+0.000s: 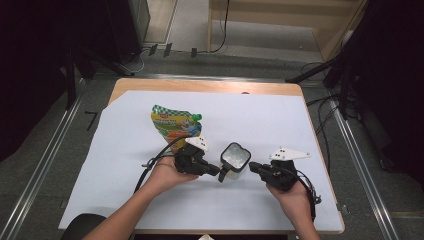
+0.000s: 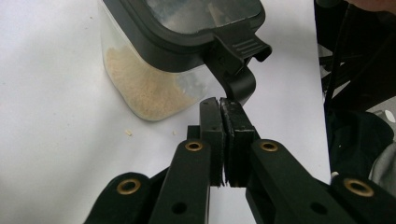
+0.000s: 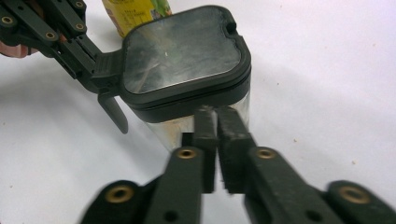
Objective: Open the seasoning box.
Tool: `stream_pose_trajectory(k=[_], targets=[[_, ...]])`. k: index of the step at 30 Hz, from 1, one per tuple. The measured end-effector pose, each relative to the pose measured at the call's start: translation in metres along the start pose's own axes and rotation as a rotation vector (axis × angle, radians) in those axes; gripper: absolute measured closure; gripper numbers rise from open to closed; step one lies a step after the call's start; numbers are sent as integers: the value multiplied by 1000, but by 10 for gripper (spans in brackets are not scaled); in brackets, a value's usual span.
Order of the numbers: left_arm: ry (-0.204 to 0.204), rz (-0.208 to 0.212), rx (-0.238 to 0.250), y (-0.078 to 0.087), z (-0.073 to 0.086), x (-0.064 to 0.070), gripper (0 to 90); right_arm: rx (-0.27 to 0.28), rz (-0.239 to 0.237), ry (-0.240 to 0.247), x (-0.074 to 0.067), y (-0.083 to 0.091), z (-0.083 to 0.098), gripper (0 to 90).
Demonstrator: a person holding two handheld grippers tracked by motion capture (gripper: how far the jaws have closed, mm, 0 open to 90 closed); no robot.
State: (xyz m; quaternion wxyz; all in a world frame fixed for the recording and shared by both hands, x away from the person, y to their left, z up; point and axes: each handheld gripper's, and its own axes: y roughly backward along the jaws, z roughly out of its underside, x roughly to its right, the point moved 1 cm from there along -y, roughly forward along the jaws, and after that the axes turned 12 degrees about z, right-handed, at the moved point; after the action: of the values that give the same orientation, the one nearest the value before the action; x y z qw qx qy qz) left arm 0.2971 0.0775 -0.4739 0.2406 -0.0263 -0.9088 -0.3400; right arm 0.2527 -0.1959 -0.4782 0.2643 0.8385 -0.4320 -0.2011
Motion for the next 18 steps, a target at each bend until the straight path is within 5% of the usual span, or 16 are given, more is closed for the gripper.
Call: stream_pose_trajectory(k=[18], targets=[[-33, -13, 18, -10, -2, 6, 900, -18, 19, 23, -3, -8, -1, 900]])
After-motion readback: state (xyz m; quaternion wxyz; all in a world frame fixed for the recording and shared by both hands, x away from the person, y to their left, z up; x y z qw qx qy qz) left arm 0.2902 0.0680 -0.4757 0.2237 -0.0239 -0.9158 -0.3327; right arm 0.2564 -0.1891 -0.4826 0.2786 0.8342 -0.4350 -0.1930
